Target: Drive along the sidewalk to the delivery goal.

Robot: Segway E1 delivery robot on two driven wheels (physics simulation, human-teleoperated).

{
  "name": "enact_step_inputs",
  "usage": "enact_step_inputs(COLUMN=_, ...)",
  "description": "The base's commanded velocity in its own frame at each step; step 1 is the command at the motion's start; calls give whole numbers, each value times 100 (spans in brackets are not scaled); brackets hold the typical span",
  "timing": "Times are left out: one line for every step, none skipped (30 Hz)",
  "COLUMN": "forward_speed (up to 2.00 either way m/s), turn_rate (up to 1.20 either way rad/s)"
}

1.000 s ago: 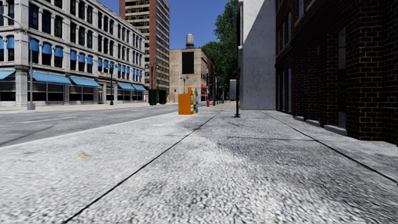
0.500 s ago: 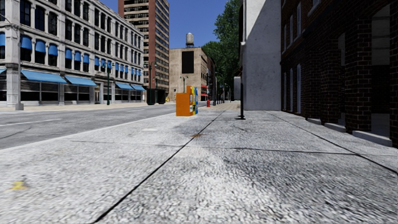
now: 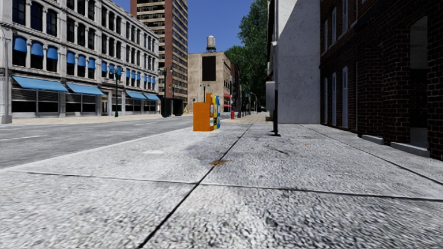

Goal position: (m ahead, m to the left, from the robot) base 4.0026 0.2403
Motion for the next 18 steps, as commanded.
enact_step_inputs(forward_speed=200, turn_rate=0)
enact_step_inputs(forward_speed=200, turn_rate=0)
enact_step_inputs(forward_speed=200, turn_rate=0)
enact_step_inputs(forward_speed=200, turn_rate=0)
enact_step_inputs(forward_speed=200, turn_rate=0)
enact_step_inputs(forward_speed=200, turn_rate=0)
enact_step_inputs(forward_speed=200, turn_rate=0)
enact_step_inputs(forward_speed=200, turn_rate=0)
enact_step_inputs(forward_speed=200, turn_rate=0)
enact_step_inputs(forward_speed=200, turn_rate=0)
enact_step_inputs(forward_speed=200, turn_rate=0)
enact_step_inputs(forward_speed=200, turn_rate=0)
enact_step_inputs(forward_speed=200, turn_rate=0)
enact_step_inputs(forward_speed=200, turn_rate=0)
enact_step_inputs(forward_speed=200, turn_rate=0)
enact_step_inputs(forward_speed=200, turn_rate=0)
enact_step_inputs(forward_speed=200, turn_rate=0)
enact_step_inputs(forward_speed=200, turn_rate=0)
